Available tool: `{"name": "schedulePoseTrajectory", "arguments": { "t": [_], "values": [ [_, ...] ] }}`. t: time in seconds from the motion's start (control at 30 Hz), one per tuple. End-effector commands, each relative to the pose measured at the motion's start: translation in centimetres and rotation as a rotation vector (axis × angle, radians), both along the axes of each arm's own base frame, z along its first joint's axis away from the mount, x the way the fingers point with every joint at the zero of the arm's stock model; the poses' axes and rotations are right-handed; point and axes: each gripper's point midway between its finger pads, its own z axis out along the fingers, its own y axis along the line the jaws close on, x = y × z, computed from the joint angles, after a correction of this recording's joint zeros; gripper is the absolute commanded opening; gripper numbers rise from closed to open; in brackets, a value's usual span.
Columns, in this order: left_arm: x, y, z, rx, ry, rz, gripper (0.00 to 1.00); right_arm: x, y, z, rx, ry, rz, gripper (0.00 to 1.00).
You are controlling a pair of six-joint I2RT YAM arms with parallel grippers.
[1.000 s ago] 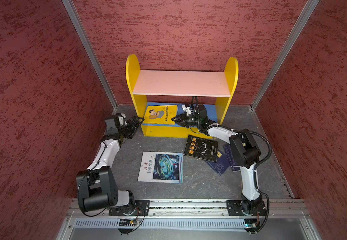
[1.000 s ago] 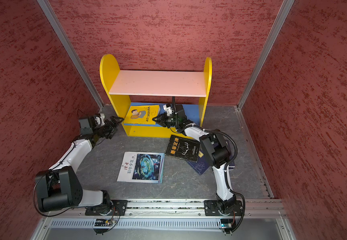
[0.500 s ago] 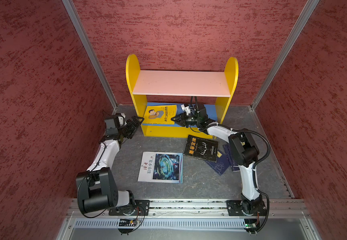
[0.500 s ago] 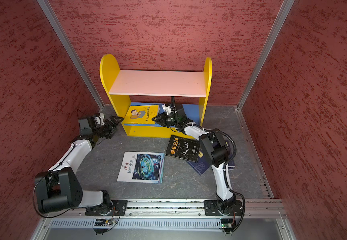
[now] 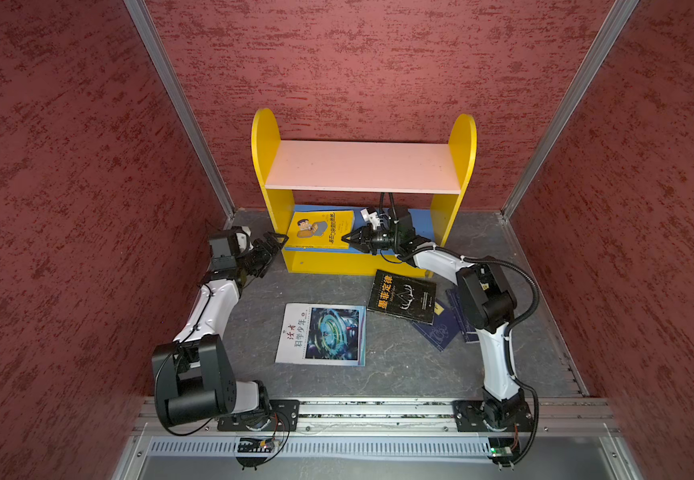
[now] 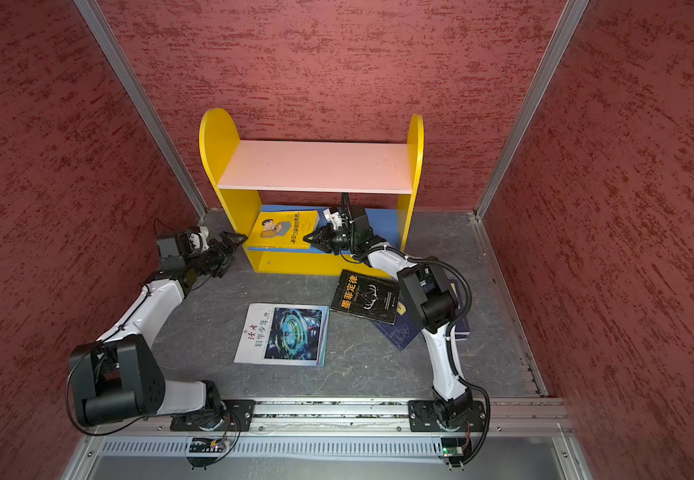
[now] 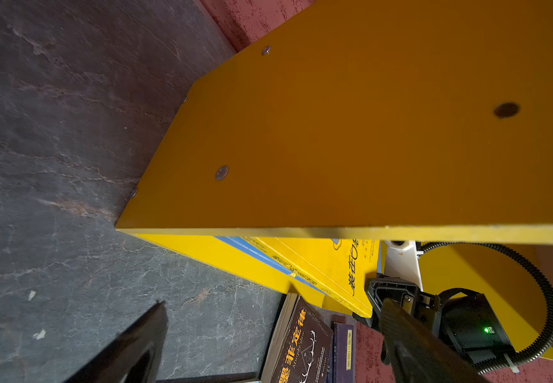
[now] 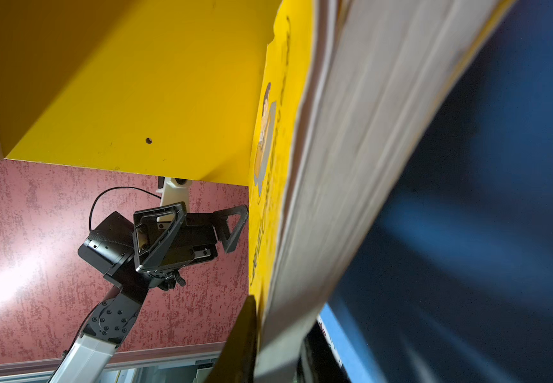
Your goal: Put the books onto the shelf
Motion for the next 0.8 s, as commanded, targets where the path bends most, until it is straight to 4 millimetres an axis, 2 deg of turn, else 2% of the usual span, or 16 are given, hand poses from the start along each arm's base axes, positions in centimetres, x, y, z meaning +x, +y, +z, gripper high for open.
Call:
{"name": "schedulePoseTrajectory", "arguments": {
  "t": [0.0,0.23,0.63,0.77],
  "values": [
    [0.1,-0.3,0.0,-0.001,-0.015,-0.017,0.99,-0.8,0.5,-6.4,-0.079,0.15,0.009,0.19],
    [0.2,-0.3,-0.1,-0.004,-0.013,-0.02,0.99,-0.6,-0.2,-5.6,-0.071,0.141,0.009,0.14],
    [0.1,-0.4,-0.2,-0.007,-0.007,-0.024,0.99,-0.9,-0.8,-6.4,-0.069,0.191,0.032,0.13],
    [0.0,-0.4,-0.2,-0.008,-0.006,-0.021,0.99,-0.4,-1.1,-6.2,-0.073,0.19,0.01,0.13]
  ]
}}
